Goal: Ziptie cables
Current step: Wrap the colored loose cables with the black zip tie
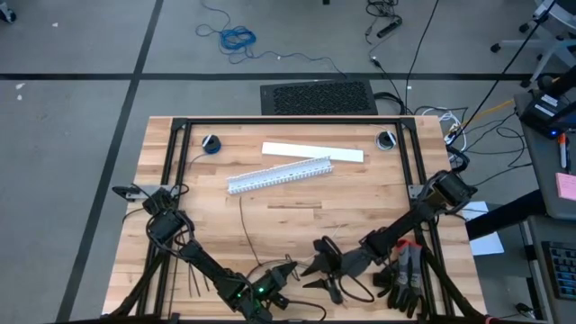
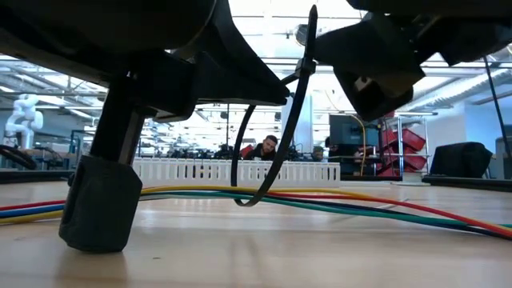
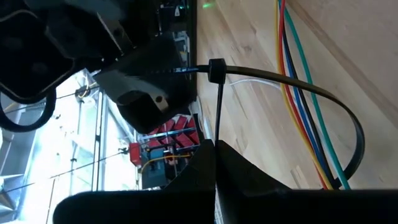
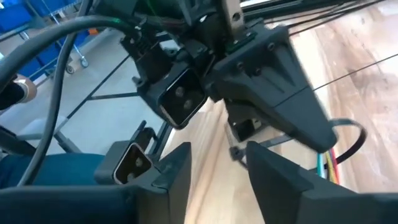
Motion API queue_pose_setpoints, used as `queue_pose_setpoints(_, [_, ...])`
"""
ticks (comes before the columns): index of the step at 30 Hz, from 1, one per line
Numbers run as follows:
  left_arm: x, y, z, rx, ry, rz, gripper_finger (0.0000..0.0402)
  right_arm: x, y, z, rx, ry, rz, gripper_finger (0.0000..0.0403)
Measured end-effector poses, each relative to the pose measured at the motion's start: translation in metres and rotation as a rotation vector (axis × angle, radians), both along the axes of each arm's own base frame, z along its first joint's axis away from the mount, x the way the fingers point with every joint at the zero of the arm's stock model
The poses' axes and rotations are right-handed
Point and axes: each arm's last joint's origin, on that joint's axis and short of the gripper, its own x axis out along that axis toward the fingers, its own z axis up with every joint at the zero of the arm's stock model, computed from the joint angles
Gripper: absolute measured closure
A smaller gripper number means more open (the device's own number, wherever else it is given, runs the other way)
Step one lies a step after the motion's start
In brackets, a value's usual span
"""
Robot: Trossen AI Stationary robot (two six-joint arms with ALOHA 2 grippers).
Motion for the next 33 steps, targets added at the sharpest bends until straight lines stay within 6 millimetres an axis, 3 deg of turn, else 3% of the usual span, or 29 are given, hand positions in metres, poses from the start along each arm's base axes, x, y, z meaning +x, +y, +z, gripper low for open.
queue_pose_setpoints(7, [0.0,0.0,-0.0001,-0.001,-0.001,0.0,0.0402,0.0045,-0.007,-0.0001,-0.007,-0.001,-0.016,0.0294])
queue_pose_setpoints(25, [0.0035,0.0042,-0.0004,0.0,0.0,0.012,0.0402,0.0055,-0.0065,0.0009,-0.005,-0.003,-0.014,0.03])
queue_pose_setpoints(33, [0.0036,0.0043,-0.0004,0.0,0.0,0.012,0.0402,0.0056,-0.0066,0.0006,-0.003,0.0,-0.015,0.0346])
